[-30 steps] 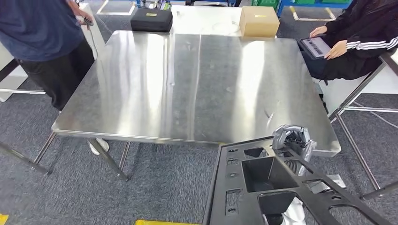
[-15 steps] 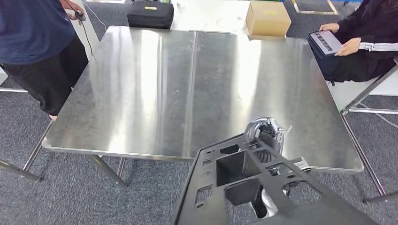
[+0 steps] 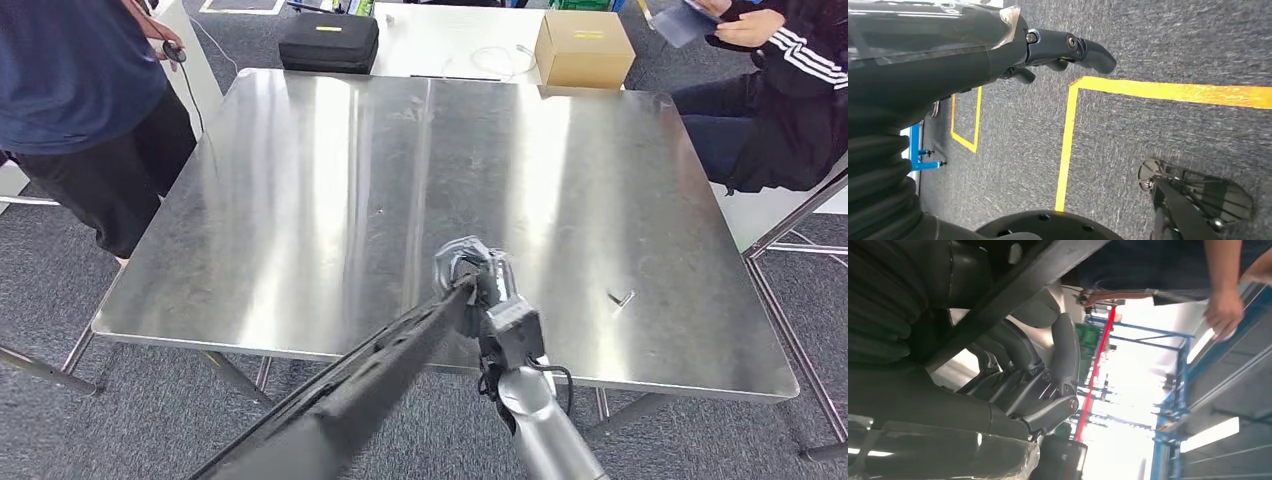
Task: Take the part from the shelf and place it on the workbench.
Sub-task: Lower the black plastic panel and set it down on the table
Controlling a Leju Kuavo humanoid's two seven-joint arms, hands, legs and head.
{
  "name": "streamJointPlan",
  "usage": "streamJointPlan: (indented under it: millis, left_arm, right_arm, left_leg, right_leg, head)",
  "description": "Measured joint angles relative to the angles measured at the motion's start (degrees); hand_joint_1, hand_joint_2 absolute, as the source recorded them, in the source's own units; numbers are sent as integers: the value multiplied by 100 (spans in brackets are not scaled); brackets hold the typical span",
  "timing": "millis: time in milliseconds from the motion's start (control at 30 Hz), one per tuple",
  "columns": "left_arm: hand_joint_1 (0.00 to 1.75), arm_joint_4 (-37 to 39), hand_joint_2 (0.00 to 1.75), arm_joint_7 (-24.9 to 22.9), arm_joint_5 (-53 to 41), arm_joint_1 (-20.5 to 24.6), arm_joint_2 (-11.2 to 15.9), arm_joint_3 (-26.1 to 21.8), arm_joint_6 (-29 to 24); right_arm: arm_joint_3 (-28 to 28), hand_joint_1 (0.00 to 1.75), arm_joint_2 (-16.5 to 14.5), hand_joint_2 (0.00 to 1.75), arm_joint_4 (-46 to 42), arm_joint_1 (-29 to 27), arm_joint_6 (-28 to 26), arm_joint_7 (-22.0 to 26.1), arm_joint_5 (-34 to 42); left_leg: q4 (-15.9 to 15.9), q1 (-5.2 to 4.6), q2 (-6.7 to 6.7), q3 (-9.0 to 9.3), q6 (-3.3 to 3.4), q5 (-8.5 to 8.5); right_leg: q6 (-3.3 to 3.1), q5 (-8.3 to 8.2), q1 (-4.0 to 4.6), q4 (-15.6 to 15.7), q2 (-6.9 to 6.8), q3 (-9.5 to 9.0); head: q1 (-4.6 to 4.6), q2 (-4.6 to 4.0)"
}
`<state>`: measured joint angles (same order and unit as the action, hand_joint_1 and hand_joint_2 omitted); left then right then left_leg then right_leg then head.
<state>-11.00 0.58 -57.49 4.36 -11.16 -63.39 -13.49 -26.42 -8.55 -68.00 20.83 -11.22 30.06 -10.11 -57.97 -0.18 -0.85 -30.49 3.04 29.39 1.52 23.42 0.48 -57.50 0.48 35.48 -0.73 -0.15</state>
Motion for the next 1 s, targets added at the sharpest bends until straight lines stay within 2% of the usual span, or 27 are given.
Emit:
streamJointPlan:
  millis: [67,167,267,333,367,533,700,900,1000]
  left_arm:
    - [0,-2,175,104,33,29,11,-4,59]
    - [0,-2,175,774,304,81,23,-85,267]
    - [0,-1,175,1193,421,109,146,-181,668]
    - [0,-2,175,1215,417,104,234,-216,844]
    - [0,-2,175,1219,413,100,266,-229,877]
    - [0,-3,175,1224,357,101,345,-249,919]
    - [0,-1,175,1216,297,104,345,-249,941]
    - [0,-1,175,1201,184,114,352,-246,970]
    - [0,-1,175,1211,138,117,351,-244,991]
  right_arm:
    - [-166,175,-169,175,597,359,-172,-55,-231]
    - [-364,175,-361,175,1467,773,-483,-91,-541]
    - [-460,175,-467,175,2247,1162,-664,-118,-719]
    - [-483,175,-553,175,2741,1475,-703,-262,-839]
    - [-490,175,-607,175,2964,1640,-719,-370,-900]
    - [-567,175,-884,175,3821,2282,-899,-907,-1288]
    - [-706,175,-1015,175,4261,2599,-1114,-1274,-1650]
    - [-1094,175,-994,175,4696,3004,-1619,-2628,-2679]
    - [-1206,175,-867,175,4858,3194,-1645,-2999,-2890]
  left_leg:
    - [48,-2,14,61,74,-7]
    - [89,14,16,82,51,4]
    - [112,39,16,84,-46,13]
    - [116,52,22,89,-104,19]
    - [117,55,26,94,-112,19]
    - [119,53,26,114,-121,13]
    - [119,44,28,121,-122,13]
    - [119,26,24,127,-121,13]
    - [119,22,16,130,-121,14]
  right_leg:
    - [1,1,-2,27,19,-33]
    - [-35,25,17,24,24,-32]
    - [-56,37,39,16,26,-32]
    - [-64,41,50,12,32,-32]
    - [-65,40,52,12,34,-33]
    - [-67,41,55,11,32,-45]
    - [-67,41,48,12,30,-54]
    - [-66,41,34,16,29,-59]
    - [-65,41,27,18,25,-68]
  head:
    - [23,0]
    - [26,0]
    - [23,0]
    - [23,0]
    - [23,0]
    - [21,0]
    - [19,0]
    - [22,0]
    - [20,0]
